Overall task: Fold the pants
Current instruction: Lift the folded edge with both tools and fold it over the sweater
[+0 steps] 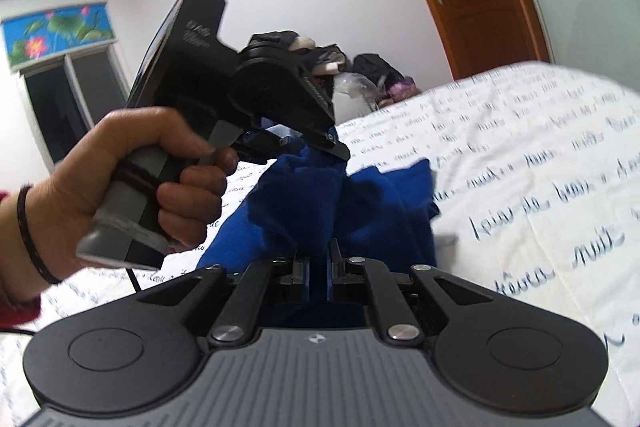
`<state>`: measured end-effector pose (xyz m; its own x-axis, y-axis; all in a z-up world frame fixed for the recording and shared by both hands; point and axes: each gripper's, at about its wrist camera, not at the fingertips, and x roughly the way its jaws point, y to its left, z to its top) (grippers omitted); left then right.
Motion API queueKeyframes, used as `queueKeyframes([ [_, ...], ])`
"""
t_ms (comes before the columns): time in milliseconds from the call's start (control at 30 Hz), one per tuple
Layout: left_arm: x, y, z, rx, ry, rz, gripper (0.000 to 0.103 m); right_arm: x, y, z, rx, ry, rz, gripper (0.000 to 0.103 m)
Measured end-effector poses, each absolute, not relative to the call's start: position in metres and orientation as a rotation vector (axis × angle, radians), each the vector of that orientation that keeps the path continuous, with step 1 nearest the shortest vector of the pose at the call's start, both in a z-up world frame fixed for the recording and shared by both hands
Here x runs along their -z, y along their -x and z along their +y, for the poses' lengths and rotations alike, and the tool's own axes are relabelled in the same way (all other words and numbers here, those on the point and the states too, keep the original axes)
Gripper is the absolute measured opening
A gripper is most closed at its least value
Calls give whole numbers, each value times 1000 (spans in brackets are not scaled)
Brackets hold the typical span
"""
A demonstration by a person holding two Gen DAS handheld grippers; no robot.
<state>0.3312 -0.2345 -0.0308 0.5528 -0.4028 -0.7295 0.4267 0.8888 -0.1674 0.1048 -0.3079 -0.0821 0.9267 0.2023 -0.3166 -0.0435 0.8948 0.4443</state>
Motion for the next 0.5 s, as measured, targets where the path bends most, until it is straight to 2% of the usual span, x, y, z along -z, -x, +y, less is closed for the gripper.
queueKeyframes([
  [500,48,-324,-259,491,-119,868,12,97,-97,-323,-122,-563,409,7],
])
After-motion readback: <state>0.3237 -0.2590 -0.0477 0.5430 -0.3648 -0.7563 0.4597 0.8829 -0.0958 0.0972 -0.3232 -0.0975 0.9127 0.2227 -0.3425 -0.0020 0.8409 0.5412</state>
